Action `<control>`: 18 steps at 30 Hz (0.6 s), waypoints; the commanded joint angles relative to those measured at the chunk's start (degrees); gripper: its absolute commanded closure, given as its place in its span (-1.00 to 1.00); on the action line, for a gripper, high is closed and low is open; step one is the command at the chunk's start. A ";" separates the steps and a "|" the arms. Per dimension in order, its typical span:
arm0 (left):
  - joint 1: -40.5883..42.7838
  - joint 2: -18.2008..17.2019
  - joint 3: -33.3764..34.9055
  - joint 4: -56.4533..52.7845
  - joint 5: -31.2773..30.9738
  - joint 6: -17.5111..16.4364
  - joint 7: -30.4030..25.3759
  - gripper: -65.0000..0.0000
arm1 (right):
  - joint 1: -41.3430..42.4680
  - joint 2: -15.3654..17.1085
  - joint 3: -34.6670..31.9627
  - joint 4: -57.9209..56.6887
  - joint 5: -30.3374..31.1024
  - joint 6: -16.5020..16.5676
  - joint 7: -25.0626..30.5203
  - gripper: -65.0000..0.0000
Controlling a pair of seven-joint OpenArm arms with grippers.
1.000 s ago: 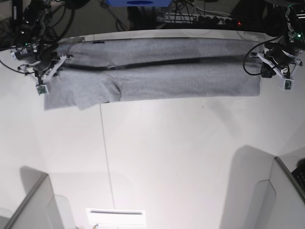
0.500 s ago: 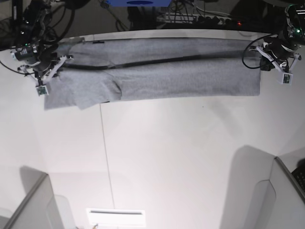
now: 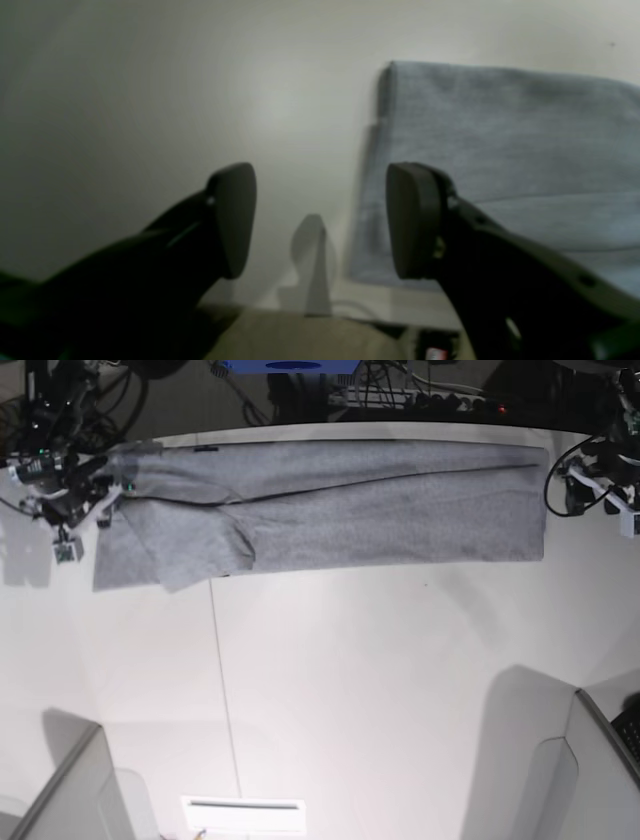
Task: Fold the T-shirt properly
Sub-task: 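Release the hem and regrip the folded edge with both grippers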
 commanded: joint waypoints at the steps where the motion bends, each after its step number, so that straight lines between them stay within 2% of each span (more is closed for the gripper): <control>1: -1.03 -0.37 0.13 0.68 -0.47 -0.21 -1.31 -0.13 | 1.65 1.02 -0.56 0.00 -0.14 -0.05 1.99 0.32; 2: -2.18 0.33 0.92 0.59 -0.47 -0.21 -1.31 0.02 | 2.71 1.11 -1.70 -1.06 -0.22 -0.05 2.87 0.33; 3: -3.32 1.03 1.89 0.59 -0.12 -0.21 -1.31 0.28 | 4.03 1.55 -2.58 -2.64 -0.22 -0.05 3.66 0.39; 4: -4.55 1.65 2.85 0.50 0.06 -0.21 -1.31 0.63 | 5.61 2.43 -3.64 -4.57 -0.22 -0.05 4.10 0.52; 5: -5.78 2.18 3.91 -0.02 0.06 -0.21 -1.31 1.00 | 7.37 3.04 -4.43 -7.12 -0.22 -0.05 4.72 0.75; 6: -6.75 2.79 4.70 -0.73 0.06 -0.21 -1.31 1.00 | 9.13 3.39 -4.96 -9.76 -0.22 -0.05 5.24 1.00; 10: -9.39 3.50 7.51 -3.10 0.06 -0.21 -1.31 1.00 | 15.46 4.89 -4.17 -19.25 -0.31 -0.05 7.27 1.00; 18: -9.39 3.32 7.51 -3.45 0.06 -0.12 -1.40 1.00 | 22.84 10.08 -4.52 -38.42 -0.31 -0.32 11.75 1.00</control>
